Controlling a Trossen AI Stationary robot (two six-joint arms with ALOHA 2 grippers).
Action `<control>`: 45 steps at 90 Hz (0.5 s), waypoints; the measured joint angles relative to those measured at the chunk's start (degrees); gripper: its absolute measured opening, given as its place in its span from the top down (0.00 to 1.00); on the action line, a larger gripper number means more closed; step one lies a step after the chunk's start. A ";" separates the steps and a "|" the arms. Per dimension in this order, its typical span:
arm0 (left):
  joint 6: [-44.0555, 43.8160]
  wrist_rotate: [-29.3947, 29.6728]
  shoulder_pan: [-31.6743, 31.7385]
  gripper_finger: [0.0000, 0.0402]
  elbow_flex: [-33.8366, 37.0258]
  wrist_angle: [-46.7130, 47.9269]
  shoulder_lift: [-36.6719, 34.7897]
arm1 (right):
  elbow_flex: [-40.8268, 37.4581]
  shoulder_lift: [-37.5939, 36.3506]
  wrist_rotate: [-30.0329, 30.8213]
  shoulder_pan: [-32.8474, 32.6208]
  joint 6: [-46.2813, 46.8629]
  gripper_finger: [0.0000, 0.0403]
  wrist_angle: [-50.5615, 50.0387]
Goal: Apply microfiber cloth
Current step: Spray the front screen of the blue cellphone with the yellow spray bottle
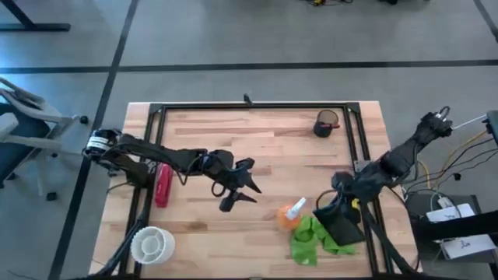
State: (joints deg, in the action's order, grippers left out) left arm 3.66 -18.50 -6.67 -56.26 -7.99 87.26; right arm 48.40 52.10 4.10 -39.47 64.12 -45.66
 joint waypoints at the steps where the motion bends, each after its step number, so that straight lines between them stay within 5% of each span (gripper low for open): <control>1: -0.15 0.00 -0.03 0.67 0.21 -0.06 0.00 | 0.00 0.49 0.01 -0.22 0.62 0.98 0.16; 13: -2.31 0.02 -0.34 0.69 3.41 -5.13 0.81 | -0.02 6.84 -0.31 -1.57 5.82 0.98 1.85; 45: -6.03 0.00 -0.46 0.71 12.42 -20.54 0.78 | 2.50 19.73 -12.97 -0.39 6.54 0.98 6.49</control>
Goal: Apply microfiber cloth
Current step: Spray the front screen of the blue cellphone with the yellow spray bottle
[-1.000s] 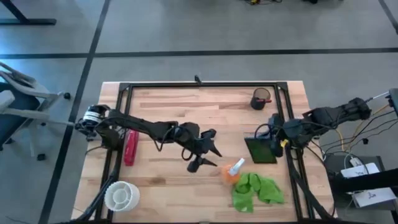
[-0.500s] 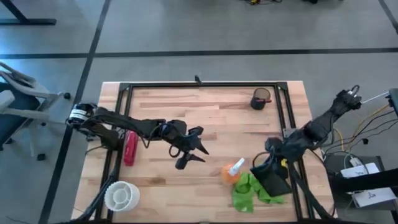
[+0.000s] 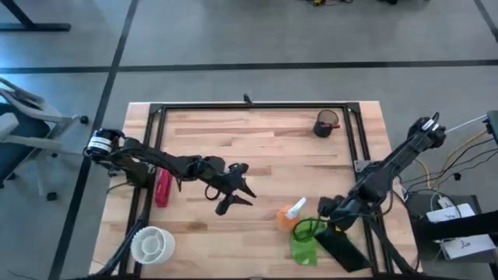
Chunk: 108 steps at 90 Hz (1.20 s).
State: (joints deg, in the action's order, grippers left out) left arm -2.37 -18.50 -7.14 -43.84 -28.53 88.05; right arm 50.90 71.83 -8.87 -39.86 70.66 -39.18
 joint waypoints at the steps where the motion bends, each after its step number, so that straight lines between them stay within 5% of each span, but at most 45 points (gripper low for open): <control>1: -0.07 0.00 0.00 0.71 0.06 0.00 -0.01 | 0.32 0.31 0.03 0.16 -0.23 0.98 -0.11; 39: -1.18 0.00 -0.42 0.74 0.49 -0.25 -0.02 | 6.33 12.72 -12.64 3.84 -4.97 0.98 -2.42; 108: -0.96 -0.13 -1.20 0.72 0.69 0.64 0.58 | 10.25 17.26 -15.74 19.53 -28.01 0.98 -2.34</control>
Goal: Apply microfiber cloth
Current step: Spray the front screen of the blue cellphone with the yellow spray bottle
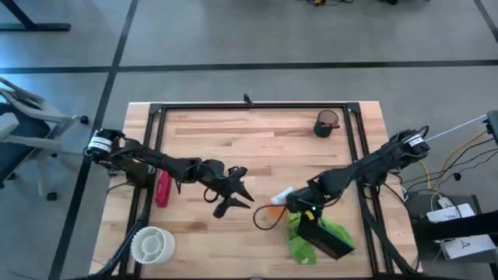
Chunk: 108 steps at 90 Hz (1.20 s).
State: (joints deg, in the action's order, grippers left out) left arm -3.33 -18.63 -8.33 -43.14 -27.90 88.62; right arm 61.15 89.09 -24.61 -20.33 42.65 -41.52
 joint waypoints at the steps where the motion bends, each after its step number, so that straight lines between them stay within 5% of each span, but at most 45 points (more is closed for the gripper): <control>1: 0.00 0.01 0.00 0.72 0.03 -0.04 0.05 | 0.07 0.00 0.03 0.12 -0.26 0.98 -0.05; 47: -0.14 2.65 0.00 0.61 0.99 0.90 0.19 | 4.81 -0.61 3.58 6.22 -9.89 0.98 -7.02; 83: 3.85 -0.41 0.64 0.47 -2.54 -0.91 0.11 | 6.15 -16.96 21.32 4.34 -3.04 0.98 -15.45; 108: 7.49 -0.15 4.42 0.29 -8.09 8.69 -0.40 | 6.04 -21.81 37.01 4.34 -1.15 0.98 -15.19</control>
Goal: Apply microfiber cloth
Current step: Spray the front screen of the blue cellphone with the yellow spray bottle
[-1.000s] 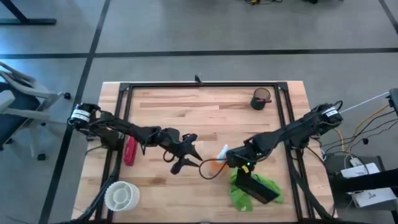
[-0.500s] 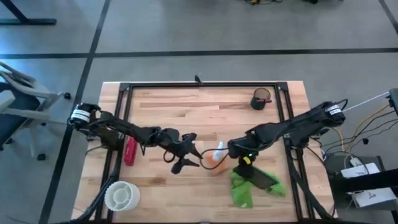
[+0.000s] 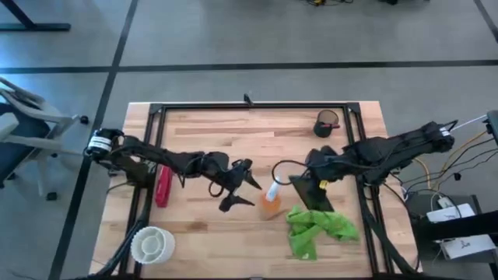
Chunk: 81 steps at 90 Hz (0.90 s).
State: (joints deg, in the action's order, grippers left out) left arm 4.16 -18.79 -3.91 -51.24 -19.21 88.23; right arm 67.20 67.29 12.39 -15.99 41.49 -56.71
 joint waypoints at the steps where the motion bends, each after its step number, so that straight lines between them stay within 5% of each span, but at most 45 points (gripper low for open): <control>1: 0.14 0.00 0.21 0.29 -0.21 0.23 0.00 | -0.03 0.01 0.40 0.00 -0.07 0.98 0.01; 27: 1.14 -7.36 4.99 0.16 -3.47 2.18 0.43 | -0.24 1.01 14.31 0.02 -2.28 0.98 1.28; 81: 3.90 -12.39 6.06 0.11 -12.18 2.26 8.26 | -0.81 0.74 16.01 0.00 -5.48 0.98 4.85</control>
State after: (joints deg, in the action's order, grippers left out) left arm 8.05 -31.17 2.15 -63.41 -16.95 96.48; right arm 66.39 68.03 28.40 -15.99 36.01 -51.85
